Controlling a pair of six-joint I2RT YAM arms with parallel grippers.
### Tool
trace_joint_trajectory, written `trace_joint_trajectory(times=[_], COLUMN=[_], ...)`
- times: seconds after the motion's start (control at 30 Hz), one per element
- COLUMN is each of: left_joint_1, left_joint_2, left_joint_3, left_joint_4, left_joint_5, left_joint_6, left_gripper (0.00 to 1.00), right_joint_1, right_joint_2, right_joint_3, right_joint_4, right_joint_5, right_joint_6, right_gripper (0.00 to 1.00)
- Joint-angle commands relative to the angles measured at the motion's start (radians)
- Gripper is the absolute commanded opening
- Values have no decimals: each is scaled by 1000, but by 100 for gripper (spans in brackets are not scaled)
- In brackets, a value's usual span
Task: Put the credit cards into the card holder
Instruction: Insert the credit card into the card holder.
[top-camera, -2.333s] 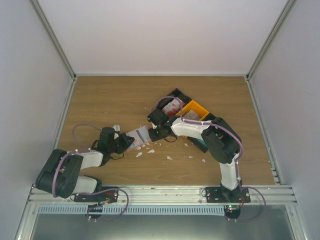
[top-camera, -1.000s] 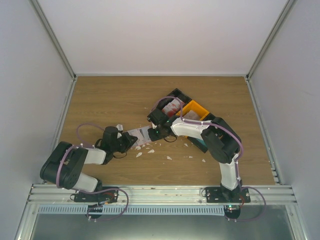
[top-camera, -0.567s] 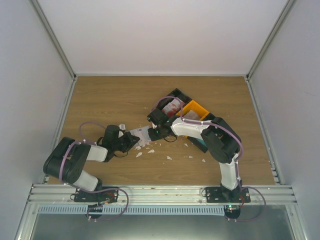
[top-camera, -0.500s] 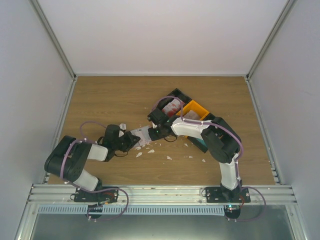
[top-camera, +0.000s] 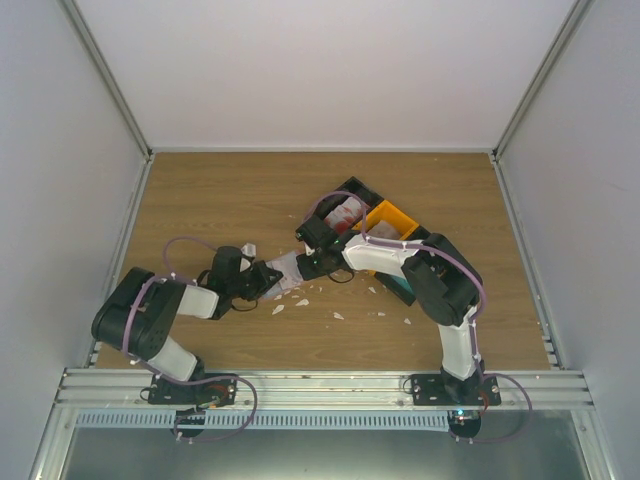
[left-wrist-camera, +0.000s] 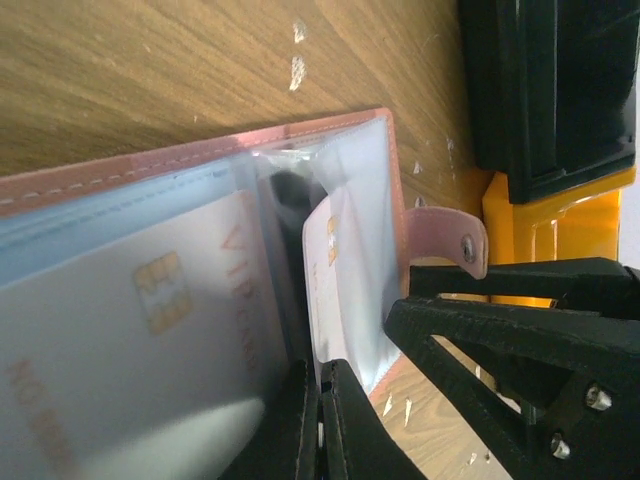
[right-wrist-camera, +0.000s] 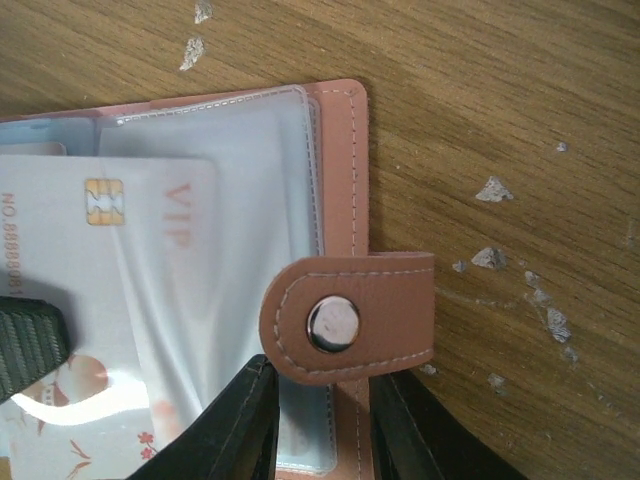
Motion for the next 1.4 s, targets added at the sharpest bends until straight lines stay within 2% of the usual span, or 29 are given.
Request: trace_joint_trajectory(times=[0.0,0.27,0.47,0.87,1.37], left_joint_1=[-2,1,-2,-32,-108], left_joint_2=[-51,-112,-43,28,83], left_joint_3=[-24,-68,-66,-51,17], left_joint_4=[-66,-63,15,91,81], left_joint_5=[-152,-193,-121,-119,-136], left_joint_6=[24,-8,-21,-27,-25], left_gripper=[0,0,0,0,6], right_joint_1=[13,13,13,13,12], right_joint_2=[59,59,59,59,50], right_joint_3=[-5,-5,-5,-5,-15], right_joint_4=[-41,-41,-33,-20,-9], right_joint_5=[-35,-40,-57,-83,-92], right_joint_6=[5,4,-3,-7,4], right_gripper=[26,26,26,26,26])
